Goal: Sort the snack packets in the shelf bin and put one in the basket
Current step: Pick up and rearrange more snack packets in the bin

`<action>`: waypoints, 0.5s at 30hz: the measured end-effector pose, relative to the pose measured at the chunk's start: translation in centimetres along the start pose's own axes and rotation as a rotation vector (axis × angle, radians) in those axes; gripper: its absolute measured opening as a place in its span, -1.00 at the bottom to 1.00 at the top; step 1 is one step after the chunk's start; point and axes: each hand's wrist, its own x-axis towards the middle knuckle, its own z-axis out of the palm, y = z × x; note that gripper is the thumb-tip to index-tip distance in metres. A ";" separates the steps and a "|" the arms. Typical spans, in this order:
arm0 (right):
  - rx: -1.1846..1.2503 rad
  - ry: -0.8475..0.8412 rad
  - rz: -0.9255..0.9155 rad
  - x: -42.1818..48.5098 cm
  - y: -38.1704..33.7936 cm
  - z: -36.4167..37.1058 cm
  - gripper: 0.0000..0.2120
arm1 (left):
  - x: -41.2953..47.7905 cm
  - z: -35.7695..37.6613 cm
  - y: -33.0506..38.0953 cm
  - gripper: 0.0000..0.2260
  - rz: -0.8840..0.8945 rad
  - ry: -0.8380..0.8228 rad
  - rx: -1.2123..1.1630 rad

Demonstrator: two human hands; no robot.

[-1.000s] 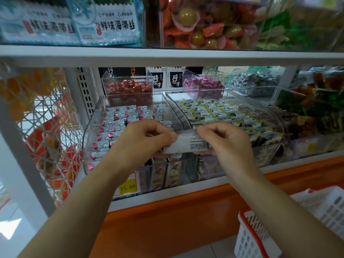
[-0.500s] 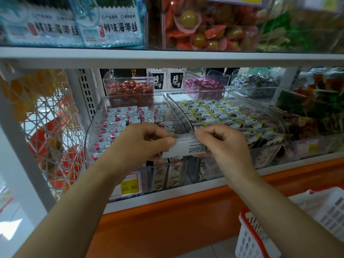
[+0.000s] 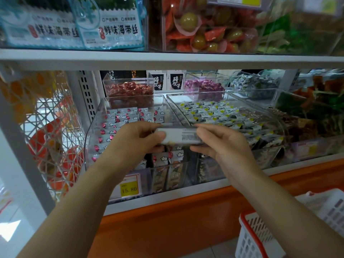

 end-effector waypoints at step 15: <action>-0.469 0.240 -0.267 7.5 -0.7 2.9 -0.80 | 4.2 0.3 -3.3 -0.55 0.121 0.039 0.985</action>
